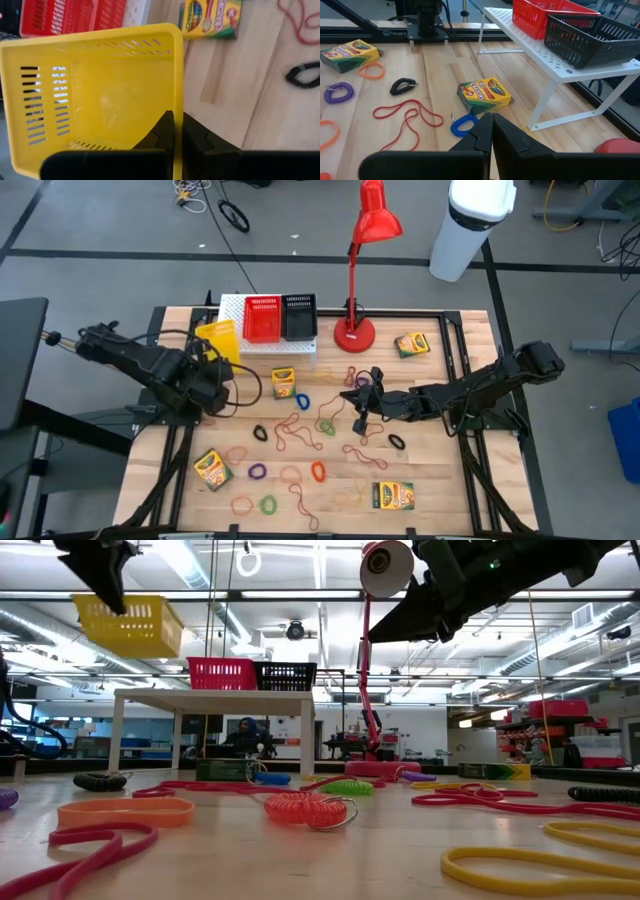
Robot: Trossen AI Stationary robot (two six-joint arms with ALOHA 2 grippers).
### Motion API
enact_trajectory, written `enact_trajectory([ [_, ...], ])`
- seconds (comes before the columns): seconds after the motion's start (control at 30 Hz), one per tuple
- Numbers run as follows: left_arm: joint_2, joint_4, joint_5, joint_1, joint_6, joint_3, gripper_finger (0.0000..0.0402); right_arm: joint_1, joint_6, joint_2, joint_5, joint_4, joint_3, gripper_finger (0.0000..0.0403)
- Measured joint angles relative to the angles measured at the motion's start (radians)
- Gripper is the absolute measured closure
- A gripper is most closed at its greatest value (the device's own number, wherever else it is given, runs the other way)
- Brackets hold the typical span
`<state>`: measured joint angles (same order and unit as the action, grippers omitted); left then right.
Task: Pick & Place Office Desk Supplies
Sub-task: Put the yellow bin on the shelf
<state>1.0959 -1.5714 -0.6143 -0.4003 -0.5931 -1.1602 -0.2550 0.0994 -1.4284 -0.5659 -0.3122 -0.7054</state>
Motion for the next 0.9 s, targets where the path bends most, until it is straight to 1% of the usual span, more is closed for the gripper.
enact_trajectory([
  [0.23,-0.037,0.0,0.019,0.078,0.118,0.067,0.0388,0.0,0.0,0.0,0.0,0.0,0.0,0.0382],
  [0.33,-0.047,0.002,0.038,0.142,0.204,0.08,0.0388,0.0,0.0,0.0,0.0,0.0,0.0,0.0382],
  [0.4,-0.062,0.0,0.07,0.195,0.26,0.087,0.0389,0.0,0.0,0.0,0.001,0.0,0.0,0.0382],
  [0.5,-0.09,0.008,0.076,0.27,0.328,0.087,0.0389,0.0,0.0,0.0,0.001,0.0,0.0,0.0382],
  [0.6,-0.128,0.058,0.078,0.328,0.411,0.087,0.0389,0.0,-0.001,0.0,0.001,0.0,0.0,0.0382],
  [0.77,-0.174,0.191,0.139,0.415,0.585,0.087,0.0389,0.0,-0.003,0.0,0.001,0.0,0.0,0.0382],
  [0.9,-0.183,0.218,0.148,0.505,0.69,0.087,0.0389,0.0,-0.003,0.0,0.001,0.0,0.0,0.0382],
])
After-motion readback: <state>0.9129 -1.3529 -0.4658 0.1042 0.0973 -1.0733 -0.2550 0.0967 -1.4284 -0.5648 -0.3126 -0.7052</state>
